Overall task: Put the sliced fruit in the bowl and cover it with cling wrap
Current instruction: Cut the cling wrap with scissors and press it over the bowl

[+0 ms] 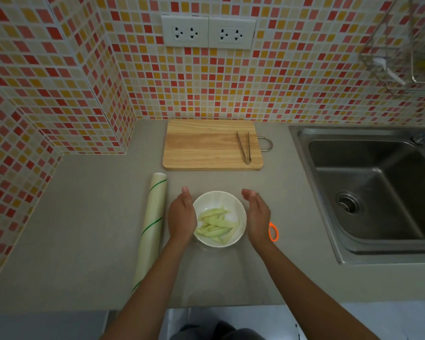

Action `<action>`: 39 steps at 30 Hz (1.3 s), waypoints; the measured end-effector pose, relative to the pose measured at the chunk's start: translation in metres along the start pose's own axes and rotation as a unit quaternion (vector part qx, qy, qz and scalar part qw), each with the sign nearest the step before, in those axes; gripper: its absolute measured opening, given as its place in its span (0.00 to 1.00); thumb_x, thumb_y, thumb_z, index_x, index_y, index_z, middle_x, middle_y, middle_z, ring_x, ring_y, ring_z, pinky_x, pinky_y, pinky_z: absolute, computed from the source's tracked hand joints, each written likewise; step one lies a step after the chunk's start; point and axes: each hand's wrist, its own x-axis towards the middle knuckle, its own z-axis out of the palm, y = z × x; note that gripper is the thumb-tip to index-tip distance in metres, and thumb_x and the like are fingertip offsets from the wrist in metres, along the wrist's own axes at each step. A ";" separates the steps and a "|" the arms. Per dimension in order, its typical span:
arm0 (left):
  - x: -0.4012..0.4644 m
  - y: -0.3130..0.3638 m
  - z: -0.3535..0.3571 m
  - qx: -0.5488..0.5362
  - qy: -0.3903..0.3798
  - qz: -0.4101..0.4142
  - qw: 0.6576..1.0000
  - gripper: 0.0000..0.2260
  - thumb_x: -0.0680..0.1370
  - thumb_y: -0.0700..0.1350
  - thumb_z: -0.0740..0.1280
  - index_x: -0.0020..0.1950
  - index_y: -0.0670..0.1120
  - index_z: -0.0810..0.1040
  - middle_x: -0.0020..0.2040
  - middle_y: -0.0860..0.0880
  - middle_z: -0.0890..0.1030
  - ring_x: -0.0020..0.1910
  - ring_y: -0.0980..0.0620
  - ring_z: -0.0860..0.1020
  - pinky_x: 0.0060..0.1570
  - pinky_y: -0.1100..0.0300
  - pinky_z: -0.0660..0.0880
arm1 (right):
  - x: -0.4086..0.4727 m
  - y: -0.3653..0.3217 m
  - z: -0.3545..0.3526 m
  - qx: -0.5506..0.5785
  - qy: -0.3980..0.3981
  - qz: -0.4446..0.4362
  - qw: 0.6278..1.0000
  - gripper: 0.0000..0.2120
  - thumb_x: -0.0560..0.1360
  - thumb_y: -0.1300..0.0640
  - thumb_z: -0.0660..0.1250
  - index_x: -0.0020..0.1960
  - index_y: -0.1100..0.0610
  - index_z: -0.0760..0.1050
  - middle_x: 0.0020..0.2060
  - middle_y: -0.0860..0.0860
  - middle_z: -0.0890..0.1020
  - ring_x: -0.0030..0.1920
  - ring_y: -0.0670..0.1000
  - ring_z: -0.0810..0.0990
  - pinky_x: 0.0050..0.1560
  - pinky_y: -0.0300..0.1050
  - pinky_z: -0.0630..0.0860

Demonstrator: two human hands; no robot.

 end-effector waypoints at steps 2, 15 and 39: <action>0.002 -0.001 0.003 0.036 -0.003 -0.002 0.999 0.30 0.83 0.58 0.45 0.51 0.39 0.80 0.50 0.39 0.83 0.53 0.39 0.80 0.54 0.50 0.75 | 0.002 -0.006 0.007 0.003 -0.057 -0.004 0.998 0.16 0.82 0.53 0.56 0.58 0.58 0.79 0.53 0.51 0.82 0.55 0.46 0.80 0.55 0.34 0.73; 0.007 -0.011 0.007 0.197 -0.074 -0.101 0.972 0.43 0.77 0.69 0.37 0.51 0.40 0.82 0.50 0.40 0.82 0.47 0.41 0.78 0.44 0.55 0.69 | -0.006 -0.003 0.008 -0.066 -0.125 -0.007 0.990 0.16 0.82 0.55 0.56 0.51 0.60 0.82 0.47 0.55 0.85 0.51 0.53 0.82 0.54 0.48 0.77; 0.011 -0.008 0.011 0.102 -0.036 -0.079 0.991 0.33 0.77 0.68 0.53 0.28 0.42 0.71 0.29 0.47 0.74 0.35 0.45 0.73 0.38 0.56 0.66 | -0.010 -0.003 -0.006 -0.074 -0.101 -0.017 0.992 0.18 0.82 0.52 0.56 0.49 0.59 0.82 0.43 0.52 0.85 0.47 0.49 0.83 0.50 0.43 0.78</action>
